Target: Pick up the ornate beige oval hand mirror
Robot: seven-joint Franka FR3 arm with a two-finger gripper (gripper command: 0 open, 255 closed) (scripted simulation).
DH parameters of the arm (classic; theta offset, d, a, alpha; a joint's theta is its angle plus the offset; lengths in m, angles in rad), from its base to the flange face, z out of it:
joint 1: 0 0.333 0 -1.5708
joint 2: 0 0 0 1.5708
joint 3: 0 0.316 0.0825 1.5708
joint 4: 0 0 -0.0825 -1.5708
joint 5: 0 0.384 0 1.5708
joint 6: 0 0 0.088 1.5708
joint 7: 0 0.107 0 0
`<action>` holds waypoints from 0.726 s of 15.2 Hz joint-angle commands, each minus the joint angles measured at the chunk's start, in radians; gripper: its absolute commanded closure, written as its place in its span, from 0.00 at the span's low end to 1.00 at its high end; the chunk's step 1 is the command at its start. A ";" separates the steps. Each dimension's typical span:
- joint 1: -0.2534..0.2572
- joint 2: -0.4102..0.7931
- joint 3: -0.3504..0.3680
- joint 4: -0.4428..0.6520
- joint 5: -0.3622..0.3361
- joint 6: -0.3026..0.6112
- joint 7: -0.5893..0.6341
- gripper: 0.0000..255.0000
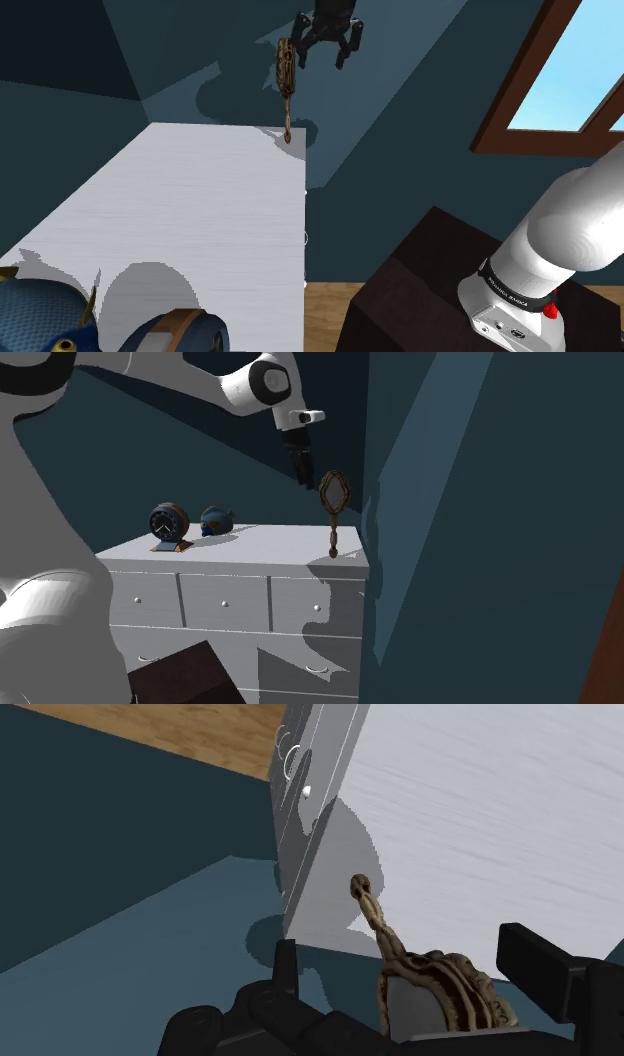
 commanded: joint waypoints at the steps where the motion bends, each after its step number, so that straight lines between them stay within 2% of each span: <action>1: -0.008 0.063 0.019 0.083 -0.039 -0.004 0.057 0.00; 5: -0.009 0.211 0.054 0.281 -0.135 -0.033 0.171 0.00; 8: 0.010 0.333 0.068 0.457 -0.217 -0.078 0.249 0.00; 9: 0.014 0.345 0.067 0.475 -0.225 -0.084 0.255 0.00; 11: 0.011 0.334 0.065 0.435 -0.222 -0.053 0.258 0.00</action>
